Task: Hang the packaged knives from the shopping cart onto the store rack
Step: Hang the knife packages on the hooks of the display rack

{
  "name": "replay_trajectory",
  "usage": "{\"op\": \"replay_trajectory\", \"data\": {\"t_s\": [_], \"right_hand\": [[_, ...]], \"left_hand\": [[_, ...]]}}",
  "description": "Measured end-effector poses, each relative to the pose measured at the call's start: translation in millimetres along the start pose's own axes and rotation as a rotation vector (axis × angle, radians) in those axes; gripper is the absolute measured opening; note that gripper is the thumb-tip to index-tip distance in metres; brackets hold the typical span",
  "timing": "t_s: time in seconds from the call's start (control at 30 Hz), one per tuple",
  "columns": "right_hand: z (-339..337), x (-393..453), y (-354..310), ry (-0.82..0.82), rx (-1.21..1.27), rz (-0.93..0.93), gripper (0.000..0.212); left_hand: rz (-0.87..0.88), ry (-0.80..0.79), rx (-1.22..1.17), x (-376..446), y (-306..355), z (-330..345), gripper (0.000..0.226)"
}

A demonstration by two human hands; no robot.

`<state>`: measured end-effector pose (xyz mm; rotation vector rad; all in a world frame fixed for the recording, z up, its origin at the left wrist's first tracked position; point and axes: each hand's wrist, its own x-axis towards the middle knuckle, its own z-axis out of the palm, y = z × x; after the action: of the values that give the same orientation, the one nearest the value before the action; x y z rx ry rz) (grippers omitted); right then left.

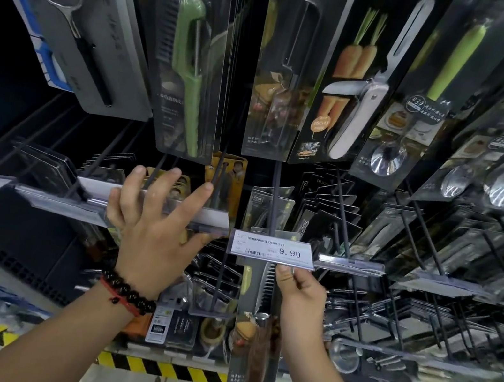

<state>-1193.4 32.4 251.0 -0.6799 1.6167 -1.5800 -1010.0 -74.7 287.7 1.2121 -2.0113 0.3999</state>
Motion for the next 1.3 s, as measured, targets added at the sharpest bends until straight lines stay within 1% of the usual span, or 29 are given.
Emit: {"op": "replay_trajectory", "data": {"t_s": [0.07,0.17,0.2,0.33,0.4,0.5,0.57,0.67,0.77,0.83,0.97,1.0,1.07,1.17,1.23,1.3], "right_hand": [[1,-2,-1,0.021,0.028,-0.011,0.019],[0,-6,-4,0.020,0.037,0.012,0.034],[-1,-7,-5,0.021,0.040,0.023,0.036],[-2,-7,-2,0.003,0.023,0.021,0.032],[-3,-6,0,-0.012,0.016,0.024,0.030],[-5,-6,1,-0.017,0.007,0.009,0.019],[-7,-5,4,-0.028,0.011,0.014,0.018],[-9,-4,8,-0.039,-0.008,0.025,0.023],[-9,-4,8,-0.033,-0.045,0.015,0.035],[-9,-5,6,-0.021,-0.061,0.005,0.040],[-6,-9,-1,-0.008,-0.049,-0.012,0.045],[-6,-9,0,-0.005,-0.043,-0.010,0.045],[-5,-10,3,-0.006,-0.049,-0.018,0.039],[-5,-10,4,-0.020,-0.085,-0.027,0.040],[-4,-11,2,-0.006,-0.097,-0.031,0.038],[-3,-11,1,0.004,-0.100,-0.027,0.040]], "left_hand": [[0.001,0.002,0.002,0,0,0,0.061],[0.008,0.017,0.005,0,-1,0,0.062],[0.010,0.022,0.007,0,-1,1,0.063],[0.016,0.028,0.013,0,0,1,0.071],[0.016,0.028,0.004,0,0,1,0.071],[0.019,0.034,-0.016,0,0,0,0.069],[0.018,0.032,-0.012,0,0,1,0.071],[0.014,0.020,-0.015,0,-1,2,0.070],[-0.002,0.009,-0.028,-1,-1,2,0.062],[-0.020,-0.006,-0.028,-1,0,1,0.061],[-0.067,-0.088,-0.053,1,3,-7,0.071],[-0.082,-0.112,-0.058,1,6,-10,0.075],[-0.115,-0.155,-0.065,0,12,-16,0.087],[-0.158,-0.202,-0.061,-2,24,-24,0.107],[-0.193,-0.230,-0.047,0,30,-26,0.110],[-0.234,-0.246,-0.040,4,35,-28,0.105]]}}
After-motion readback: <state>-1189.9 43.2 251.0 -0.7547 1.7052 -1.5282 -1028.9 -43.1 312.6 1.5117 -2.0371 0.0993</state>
